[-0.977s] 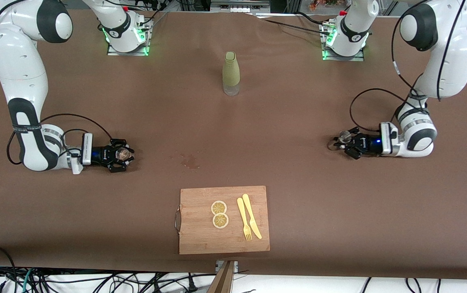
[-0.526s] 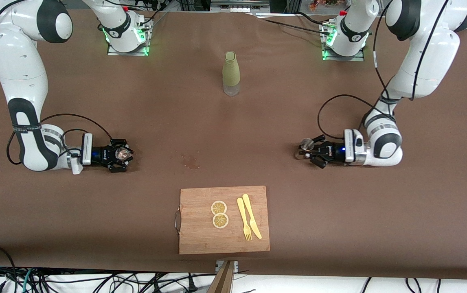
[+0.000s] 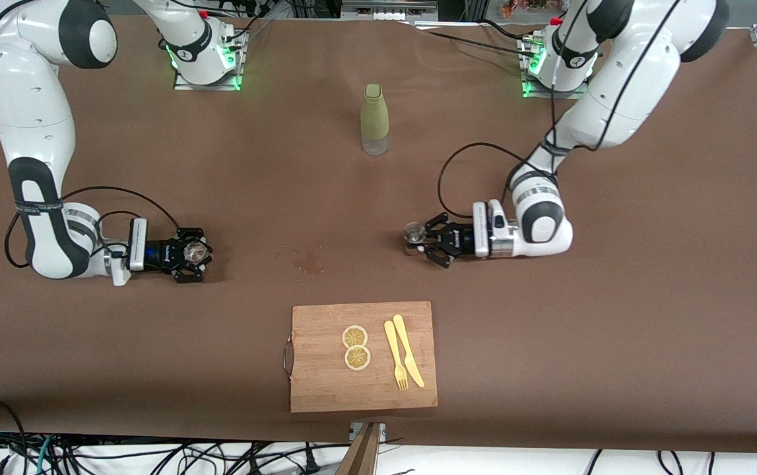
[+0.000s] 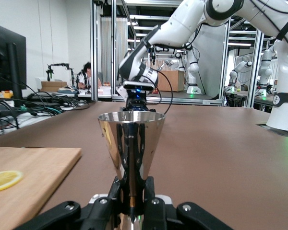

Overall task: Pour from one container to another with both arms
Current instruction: 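Carry the upright jigger with the left gripper toward the table middle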

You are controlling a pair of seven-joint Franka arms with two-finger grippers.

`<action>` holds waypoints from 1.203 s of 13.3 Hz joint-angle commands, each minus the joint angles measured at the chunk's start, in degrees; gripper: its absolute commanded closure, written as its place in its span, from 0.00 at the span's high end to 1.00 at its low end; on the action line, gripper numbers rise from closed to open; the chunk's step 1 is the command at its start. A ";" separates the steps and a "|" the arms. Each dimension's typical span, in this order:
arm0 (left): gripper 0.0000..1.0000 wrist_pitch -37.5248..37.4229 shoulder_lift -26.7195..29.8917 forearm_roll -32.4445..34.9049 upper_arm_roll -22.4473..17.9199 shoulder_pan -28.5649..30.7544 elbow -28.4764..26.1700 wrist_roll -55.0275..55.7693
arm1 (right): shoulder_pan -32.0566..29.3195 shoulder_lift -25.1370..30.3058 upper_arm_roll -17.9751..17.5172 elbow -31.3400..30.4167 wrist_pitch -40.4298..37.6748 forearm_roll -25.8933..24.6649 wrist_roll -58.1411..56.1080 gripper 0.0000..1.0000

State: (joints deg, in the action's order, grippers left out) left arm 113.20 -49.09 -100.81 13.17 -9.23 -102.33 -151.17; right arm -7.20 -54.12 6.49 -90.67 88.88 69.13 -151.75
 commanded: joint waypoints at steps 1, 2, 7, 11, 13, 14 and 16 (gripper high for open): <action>0.00 5.61 1.01 -5.78 -0.07 -5.16 1.43 -1.41 | -0.27 2.00 -1.03 -0.39 -0.47 0.66 3.03 0.23; 0.00 7.89 0.75 -7.10 -0.07 -7.53 2.48 -1.32 | -0.18 2.78 -1.30 -0.74 -0.38 0.66 3.91 0.23; 0.00 12.39 -5.75 -10.81 -0.07 -15.45 13.10 1.93 | 3.41 13.49 -1.30 -6.53 2.87 0.74 13.21 0.23; 0.00 15.30 -10.23 -13.79 -0.07 -20.02 20.49 2.11 | 7.10 21.84 -1.30 -9.87 8.04 0.74 22.35 0.23; 0.00 15.56 -11.55 -14.41 -0.51 -21.43 23.13 2.11 | 9.47 25.97 -1.30 -12.24 11.55 0.66 26.66 0.23; 0.00 15.91 -11.82 -14.41 -0.69 -21.87 23.93 2.11 | 10.96 27.73 -1.21 -13.39 13.75 0.57 28.51 0.23; 0.00 17.48 -12.17 -14.41 -0.69 -22.49 25.07 2.02 | 13.08 29.94 -1.21 -14.89 16.40 0.31 31.93 0.23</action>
State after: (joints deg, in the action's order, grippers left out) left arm 127.53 -59.79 -113.27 12.81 -30.41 -80.76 -146.79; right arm 4.08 -28.28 5.14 -101.26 102.43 69.20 -122.57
